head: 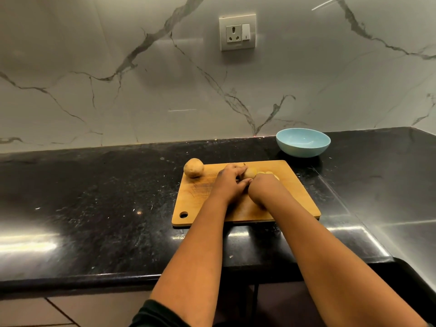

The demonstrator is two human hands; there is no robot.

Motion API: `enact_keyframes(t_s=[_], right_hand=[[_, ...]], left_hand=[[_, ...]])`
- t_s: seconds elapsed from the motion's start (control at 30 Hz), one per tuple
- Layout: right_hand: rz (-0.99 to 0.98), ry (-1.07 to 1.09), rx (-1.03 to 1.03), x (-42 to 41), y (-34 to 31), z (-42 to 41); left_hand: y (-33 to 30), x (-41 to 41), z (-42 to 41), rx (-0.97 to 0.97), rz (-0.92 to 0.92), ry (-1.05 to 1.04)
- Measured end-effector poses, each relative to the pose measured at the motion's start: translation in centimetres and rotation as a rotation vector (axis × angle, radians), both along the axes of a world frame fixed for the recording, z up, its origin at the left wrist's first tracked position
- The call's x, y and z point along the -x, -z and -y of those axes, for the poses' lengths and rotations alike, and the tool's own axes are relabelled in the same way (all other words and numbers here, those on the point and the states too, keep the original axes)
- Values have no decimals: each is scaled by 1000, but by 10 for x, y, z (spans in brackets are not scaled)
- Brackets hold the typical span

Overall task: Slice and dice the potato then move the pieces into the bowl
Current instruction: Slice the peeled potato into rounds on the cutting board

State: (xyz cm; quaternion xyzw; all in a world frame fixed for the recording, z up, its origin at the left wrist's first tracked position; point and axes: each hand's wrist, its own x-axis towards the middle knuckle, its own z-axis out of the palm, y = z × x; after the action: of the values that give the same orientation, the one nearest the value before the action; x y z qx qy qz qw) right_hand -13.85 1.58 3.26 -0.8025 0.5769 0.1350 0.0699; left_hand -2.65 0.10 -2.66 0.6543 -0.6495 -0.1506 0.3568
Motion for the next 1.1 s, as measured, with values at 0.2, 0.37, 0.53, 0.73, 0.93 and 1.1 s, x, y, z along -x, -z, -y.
enact_keyframes(t_s=[0.2, 0.37, 0.53, 0.73, 0.93, 1.1], right_hand=[[3, 108, -117, 15, 7, -9], [50, 119, -43, 47, 1, -25], [304, 196, 88, 52, 7, -23], [505, 295, 67, 33, 32, -19], [550, 320, 123, 21, 29, -23], [536, 311, 128, 10, 20, -17]], left_hand=[[-2, 1, -5, 2, -32, -13], [-1, 0, -9, 15, -34, -20], [1, 0, -10, 33, -104, -40], [0, 2, -11, 36, -113, -55], [-1, 2, -9, 38, -125, -57], [-1, 2, -7, 51, -122, -54]])
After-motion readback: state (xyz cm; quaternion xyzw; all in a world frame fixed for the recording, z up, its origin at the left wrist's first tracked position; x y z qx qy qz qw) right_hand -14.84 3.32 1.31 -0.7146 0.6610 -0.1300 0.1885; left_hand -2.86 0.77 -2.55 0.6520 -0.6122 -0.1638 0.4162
